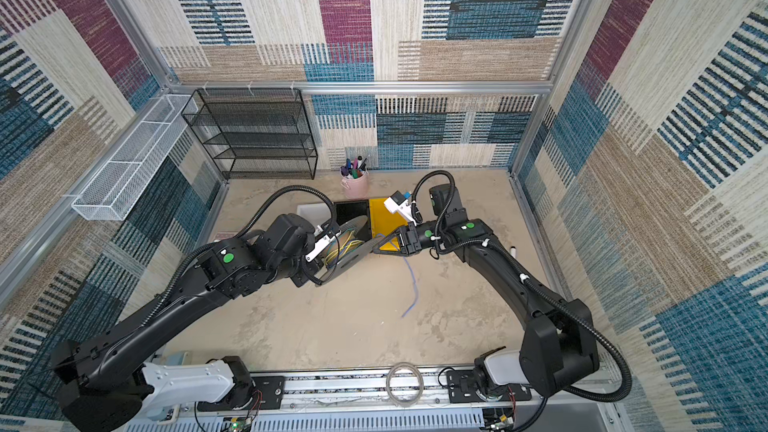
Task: Wrap the cables
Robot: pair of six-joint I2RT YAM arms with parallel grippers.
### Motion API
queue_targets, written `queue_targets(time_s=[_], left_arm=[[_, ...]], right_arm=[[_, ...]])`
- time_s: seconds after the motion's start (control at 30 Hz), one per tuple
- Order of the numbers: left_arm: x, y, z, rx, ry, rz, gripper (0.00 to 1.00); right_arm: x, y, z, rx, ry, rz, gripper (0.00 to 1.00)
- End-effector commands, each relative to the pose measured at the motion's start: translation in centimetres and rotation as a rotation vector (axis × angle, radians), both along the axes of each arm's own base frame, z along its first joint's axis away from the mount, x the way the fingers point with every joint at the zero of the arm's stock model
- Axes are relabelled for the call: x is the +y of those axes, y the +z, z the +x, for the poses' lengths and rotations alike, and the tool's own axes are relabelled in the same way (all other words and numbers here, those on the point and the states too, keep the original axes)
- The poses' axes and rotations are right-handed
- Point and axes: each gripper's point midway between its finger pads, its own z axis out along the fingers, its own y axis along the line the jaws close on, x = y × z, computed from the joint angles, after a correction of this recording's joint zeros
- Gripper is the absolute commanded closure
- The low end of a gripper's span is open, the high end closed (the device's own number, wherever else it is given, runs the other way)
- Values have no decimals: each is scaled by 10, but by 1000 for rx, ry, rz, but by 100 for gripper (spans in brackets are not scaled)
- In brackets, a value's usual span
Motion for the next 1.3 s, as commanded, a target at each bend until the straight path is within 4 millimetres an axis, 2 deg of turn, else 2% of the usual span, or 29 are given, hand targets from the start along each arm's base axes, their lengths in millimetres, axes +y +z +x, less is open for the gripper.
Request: queue_targets(time_s=[0.0,0.07,0.23,0.47,0.53,0.67,0.77,0.93,1.1,1.27], left_arm=[[23,6,10,-71,66,113,100],[20,10,11,-85,67,80,100],[13,25,10,-123,79,-24,100],[22,29,23,-181,153,23,100],[22,30,24,-187,159,22,100],[17,31,24,-180,152,-7,100],[13,33,25,-177,162,-40,100],[8,35,33,-173,225,-77,100],[-6,56,39,-158,351,-314,100],[-23,58,49,-107,464,-474,100]], right_arm=[[-2,29,-15,-42,75,77,89],[-3,35,-17,-53,73,81,88],[5,35,-23,-53,89,74,88],[8,59,-29,-109,58,59,77],[6,58,-31,-115,41,51,79],[5,43,-28,-119,0,-12,94],[4,44,-31,-117,-2,2,99],[13,70,-34,-165,7,43,100],[30,84,-40,-186,17,53,100],[52,90,-51,-203,9,54,100]])
